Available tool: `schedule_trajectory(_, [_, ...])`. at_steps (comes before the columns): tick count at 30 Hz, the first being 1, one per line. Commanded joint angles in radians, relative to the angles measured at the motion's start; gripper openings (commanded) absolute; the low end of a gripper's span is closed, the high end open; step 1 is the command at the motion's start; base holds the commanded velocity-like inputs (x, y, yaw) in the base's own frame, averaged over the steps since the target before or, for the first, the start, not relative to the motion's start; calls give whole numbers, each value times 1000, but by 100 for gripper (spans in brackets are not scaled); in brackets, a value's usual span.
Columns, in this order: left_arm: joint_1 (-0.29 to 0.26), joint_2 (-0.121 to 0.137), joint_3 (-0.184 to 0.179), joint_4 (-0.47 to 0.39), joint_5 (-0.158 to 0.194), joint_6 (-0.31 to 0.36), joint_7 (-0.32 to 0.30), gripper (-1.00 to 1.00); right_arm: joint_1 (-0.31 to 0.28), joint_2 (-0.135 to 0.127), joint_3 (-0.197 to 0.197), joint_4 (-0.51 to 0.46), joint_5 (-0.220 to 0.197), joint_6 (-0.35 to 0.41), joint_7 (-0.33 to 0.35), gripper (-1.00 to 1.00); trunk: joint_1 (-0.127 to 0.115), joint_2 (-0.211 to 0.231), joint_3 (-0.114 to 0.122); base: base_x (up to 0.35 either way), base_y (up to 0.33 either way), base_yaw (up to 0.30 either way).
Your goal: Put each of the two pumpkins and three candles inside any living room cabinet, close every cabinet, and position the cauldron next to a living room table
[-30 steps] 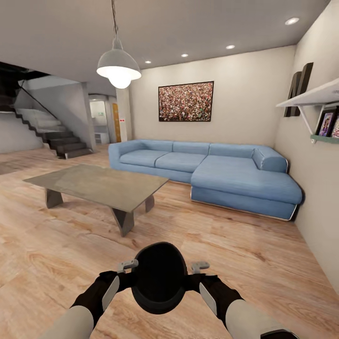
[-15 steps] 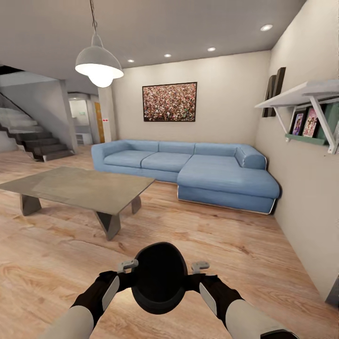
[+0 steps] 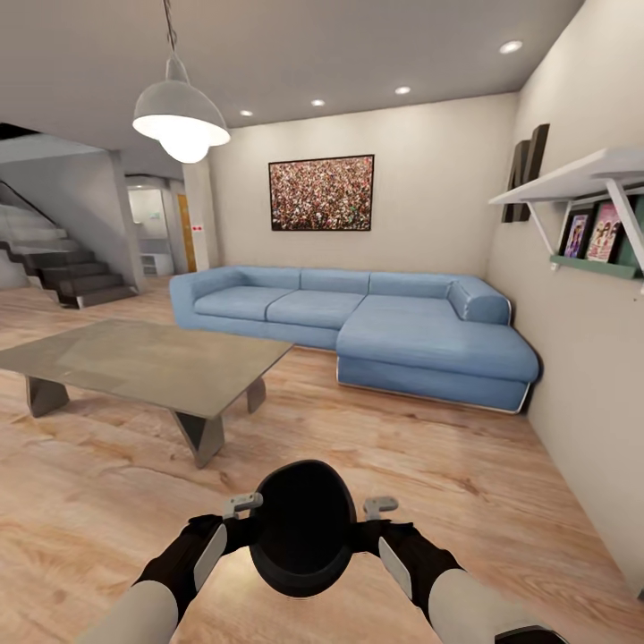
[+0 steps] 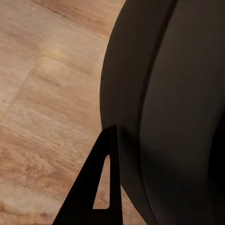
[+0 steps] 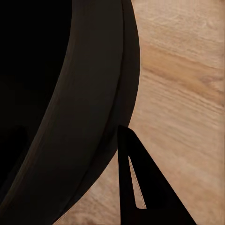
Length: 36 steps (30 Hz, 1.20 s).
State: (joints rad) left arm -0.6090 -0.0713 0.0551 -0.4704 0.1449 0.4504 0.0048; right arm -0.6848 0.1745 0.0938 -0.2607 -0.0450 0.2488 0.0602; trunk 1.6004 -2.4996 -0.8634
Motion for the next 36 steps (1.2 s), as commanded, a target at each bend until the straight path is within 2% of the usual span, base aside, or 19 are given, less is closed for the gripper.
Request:
schedule_trajectory(1, [0,-1,6,-2,5,6,0,-100,-1,0,-5,-15,-24,6,29,-100,0,-1,-1,221,-16,0])
schedule_trajectory(36, [0,-1,6,-2,5,7,0,-100,-1,0,-5,-15,-24,4,30,-100,0,-1,-1,253,-134,0])
